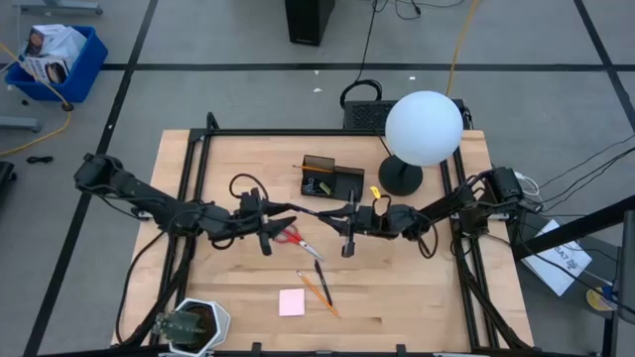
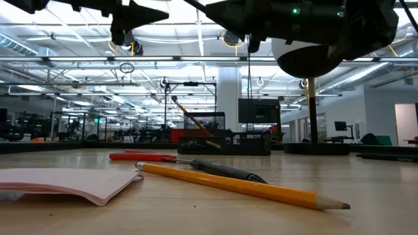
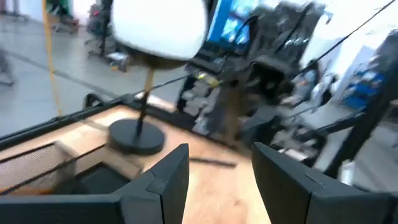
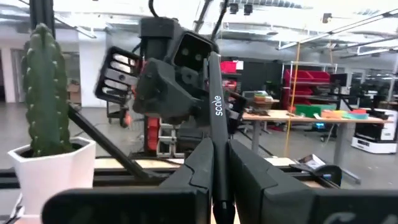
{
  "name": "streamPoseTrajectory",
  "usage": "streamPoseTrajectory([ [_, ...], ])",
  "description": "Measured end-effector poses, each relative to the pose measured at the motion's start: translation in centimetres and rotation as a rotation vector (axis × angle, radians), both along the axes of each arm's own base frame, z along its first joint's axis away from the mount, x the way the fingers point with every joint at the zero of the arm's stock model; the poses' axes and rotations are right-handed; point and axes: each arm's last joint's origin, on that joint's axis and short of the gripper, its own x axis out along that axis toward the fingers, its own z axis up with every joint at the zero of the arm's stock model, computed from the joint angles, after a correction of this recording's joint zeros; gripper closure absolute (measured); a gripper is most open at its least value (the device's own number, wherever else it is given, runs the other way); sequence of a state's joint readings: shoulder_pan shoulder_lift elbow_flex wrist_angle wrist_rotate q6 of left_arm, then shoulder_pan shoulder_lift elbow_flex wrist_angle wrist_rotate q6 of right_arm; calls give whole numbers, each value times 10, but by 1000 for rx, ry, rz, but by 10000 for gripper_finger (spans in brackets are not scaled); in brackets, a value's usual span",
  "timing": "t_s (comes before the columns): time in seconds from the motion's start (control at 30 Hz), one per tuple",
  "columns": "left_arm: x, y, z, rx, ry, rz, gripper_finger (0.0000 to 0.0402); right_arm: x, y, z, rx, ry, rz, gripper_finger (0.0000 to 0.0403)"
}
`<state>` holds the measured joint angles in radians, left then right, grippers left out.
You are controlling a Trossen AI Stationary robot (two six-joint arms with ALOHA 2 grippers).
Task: Pick and place office supplies into organizer
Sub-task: Put the middle black pen into the black desk organizer
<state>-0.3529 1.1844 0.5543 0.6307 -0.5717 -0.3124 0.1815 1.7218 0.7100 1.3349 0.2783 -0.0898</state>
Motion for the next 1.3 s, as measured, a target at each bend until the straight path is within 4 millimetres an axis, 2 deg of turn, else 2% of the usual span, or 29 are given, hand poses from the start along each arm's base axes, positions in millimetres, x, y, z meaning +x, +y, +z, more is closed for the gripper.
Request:
streamPoseTrajectory([
  [0.33,3,2,4,13,-54,2,222,2,-9,0,15,-3,-4,377],
  [0.63,17,7,-6,31,-81,41,222,3,-10,-2,22,22,18,377],
  [0.87,17,8,0,48,-126,33,224,3,-12,-4,29,35,15,377],
  [1.0,17,7,-1,52,-123,28,248,3,-12,-4,33,37,14,377],
  [1.3,17,7,-1,52,-122,30,346,3,-14,-4,30,36,15,377],
])
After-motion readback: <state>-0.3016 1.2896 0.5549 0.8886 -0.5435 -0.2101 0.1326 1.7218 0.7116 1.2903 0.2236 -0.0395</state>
